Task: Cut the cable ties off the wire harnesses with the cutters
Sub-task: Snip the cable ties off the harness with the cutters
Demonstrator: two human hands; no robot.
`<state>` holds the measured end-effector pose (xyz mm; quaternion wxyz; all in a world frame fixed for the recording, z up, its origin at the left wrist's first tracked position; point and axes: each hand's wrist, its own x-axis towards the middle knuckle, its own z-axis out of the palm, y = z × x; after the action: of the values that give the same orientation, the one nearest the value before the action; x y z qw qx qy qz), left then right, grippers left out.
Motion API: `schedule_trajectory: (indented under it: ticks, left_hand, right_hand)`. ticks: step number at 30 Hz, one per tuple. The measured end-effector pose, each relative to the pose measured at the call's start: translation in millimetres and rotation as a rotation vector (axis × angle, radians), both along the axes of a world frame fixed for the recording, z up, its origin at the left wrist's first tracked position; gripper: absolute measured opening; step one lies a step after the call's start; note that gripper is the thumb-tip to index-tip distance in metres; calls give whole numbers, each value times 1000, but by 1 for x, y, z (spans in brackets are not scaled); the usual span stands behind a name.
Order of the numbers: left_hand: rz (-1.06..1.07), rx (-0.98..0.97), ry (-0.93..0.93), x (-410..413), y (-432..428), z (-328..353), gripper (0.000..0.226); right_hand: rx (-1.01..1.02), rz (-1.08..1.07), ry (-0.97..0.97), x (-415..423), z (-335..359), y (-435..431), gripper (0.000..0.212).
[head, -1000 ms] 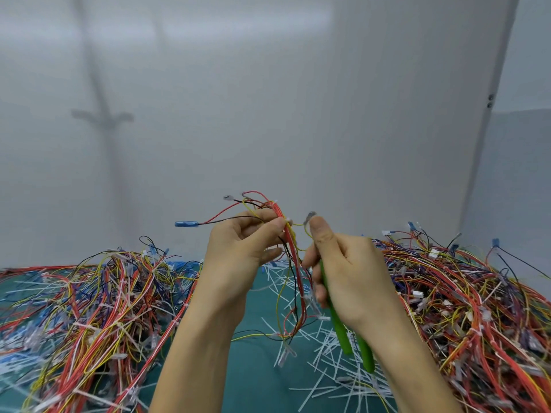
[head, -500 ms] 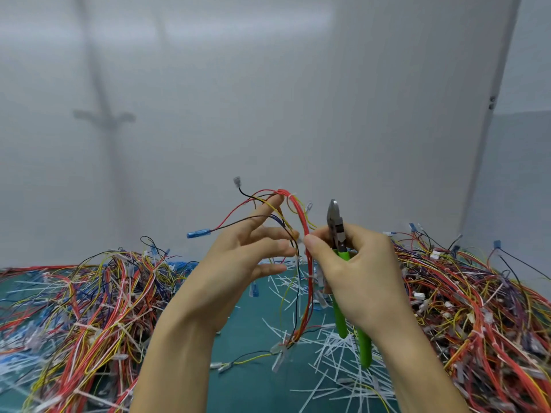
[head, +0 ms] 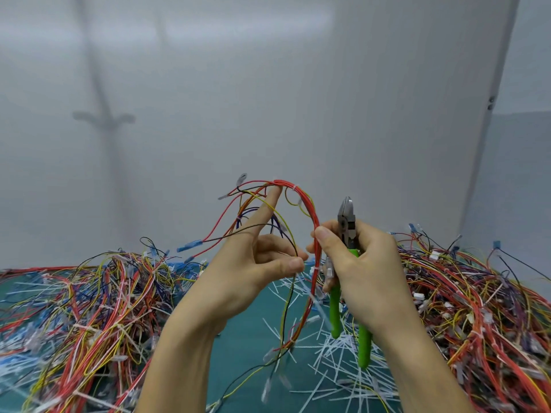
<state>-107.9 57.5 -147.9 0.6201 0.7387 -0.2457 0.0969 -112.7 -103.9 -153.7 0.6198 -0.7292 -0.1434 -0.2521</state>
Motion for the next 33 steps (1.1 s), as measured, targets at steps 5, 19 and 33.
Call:
schedule_trajectory:
  ticks: [5, 19, 33]
  left_hand:
    - [-37, -41, 14, 1, -7, -2, 93]
    - [26, -498, 116, 4, -17, 4, 93]
    - [193, -549, 45, 4, -7, 6, 94]
  right_hand:
    - [19, 41, -11, 2, -1, -1, 18]
    - [-155, 46, 57, 2, -3, 2, 8]
    - [-561, 21, 73, -14, 7, 1, 71]
